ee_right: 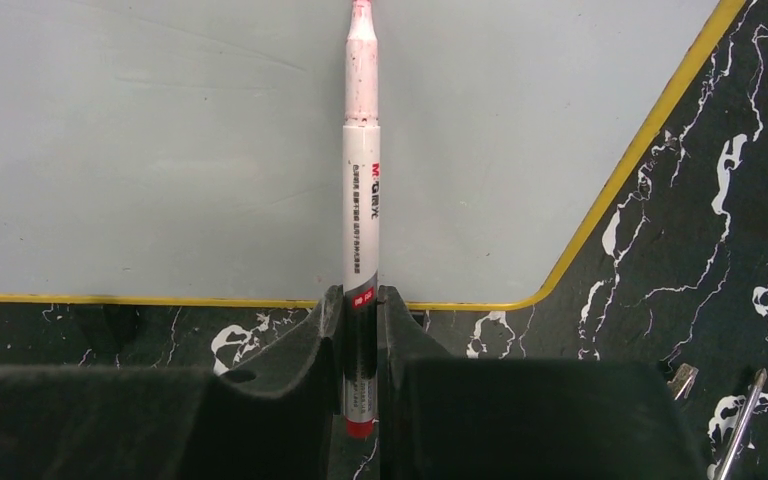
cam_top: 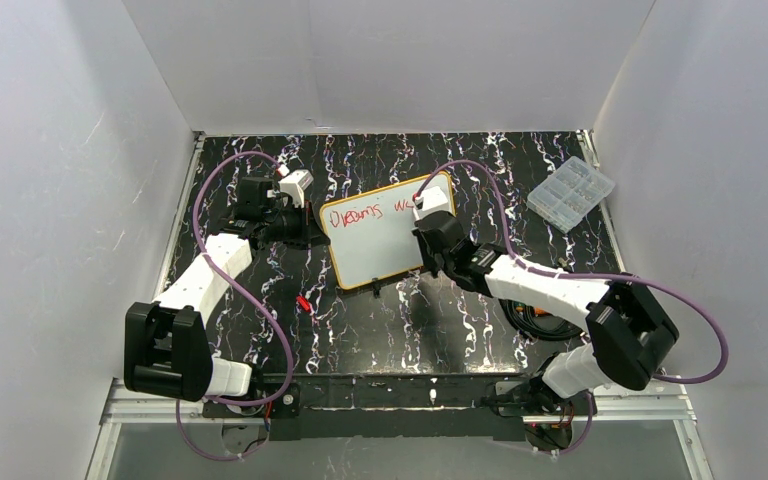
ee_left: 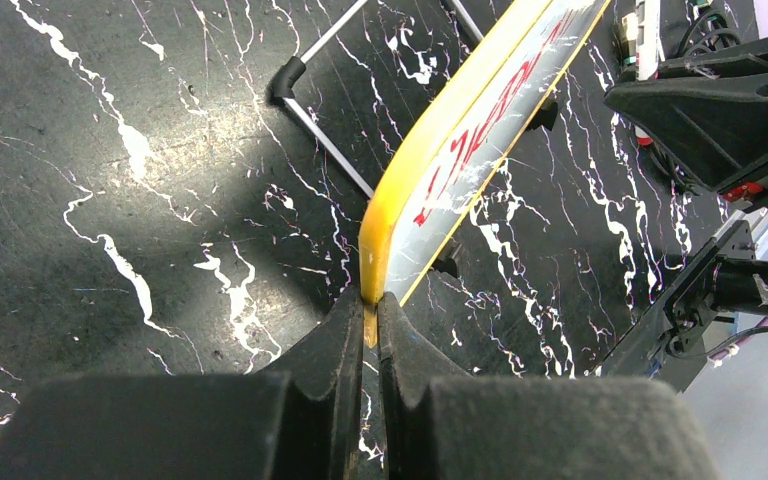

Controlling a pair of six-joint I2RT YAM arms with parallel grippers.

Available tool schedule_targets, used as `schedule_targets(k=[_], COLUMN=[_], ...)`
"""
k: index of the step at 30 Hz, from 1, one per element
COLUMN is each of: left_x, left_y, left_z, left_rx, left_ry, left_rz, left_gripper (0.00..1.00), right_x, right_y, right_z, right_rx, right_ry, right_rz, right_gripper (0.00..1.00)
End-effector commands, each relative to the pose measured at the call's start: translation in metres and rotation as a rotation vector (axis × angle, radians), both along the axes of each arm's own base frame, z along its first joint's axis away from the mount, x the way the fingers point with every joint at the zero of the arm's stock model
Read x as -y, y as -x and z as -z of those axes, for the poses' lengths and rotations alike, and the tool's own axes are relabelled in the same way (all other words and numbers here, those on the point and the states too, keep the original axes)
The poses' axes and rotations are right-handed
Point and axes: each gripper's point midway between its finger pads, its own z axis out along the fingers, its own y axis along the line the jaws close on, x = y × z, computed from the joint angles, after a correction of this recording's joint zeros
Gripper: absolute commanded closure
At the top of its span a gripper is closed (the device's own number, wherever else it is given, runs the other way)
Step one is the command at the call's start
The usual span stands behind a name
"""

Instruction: Write a sentence on the whiteboard

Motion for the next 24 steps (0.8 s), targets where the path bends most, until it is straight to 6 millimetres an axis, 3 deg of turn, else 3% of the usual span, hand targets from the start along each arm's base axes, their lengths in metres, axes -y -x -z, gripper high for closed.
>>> schedule_targets(k=[1, 13, 24], left_x=[0.004, 0.005, 0.005], left_y=[0.005, 0.005, 0.005], left_z=[-0.018, -0.018, -0.018], left_rx=[0.043, 0.044, 0.045], left_ry=[0.021, 0.022, 0.021], left_rz=[0.029, 0.030, 0.031], left_gripper=[1.00, 1.00, 1.00], right_x=[-0.009, -0.014, -0.019], right_y=[-0.014, -0.022, -0.020], right_z=[-0.017, -0.033, -0.029], right_rx=[0.044, 0.096, 0.084], right_ry=[-0.022, -0.052, -0.057], right_rz=[0.000, -0.001, -0.027], right_gripper=[0.99, 0.99, 0.99])
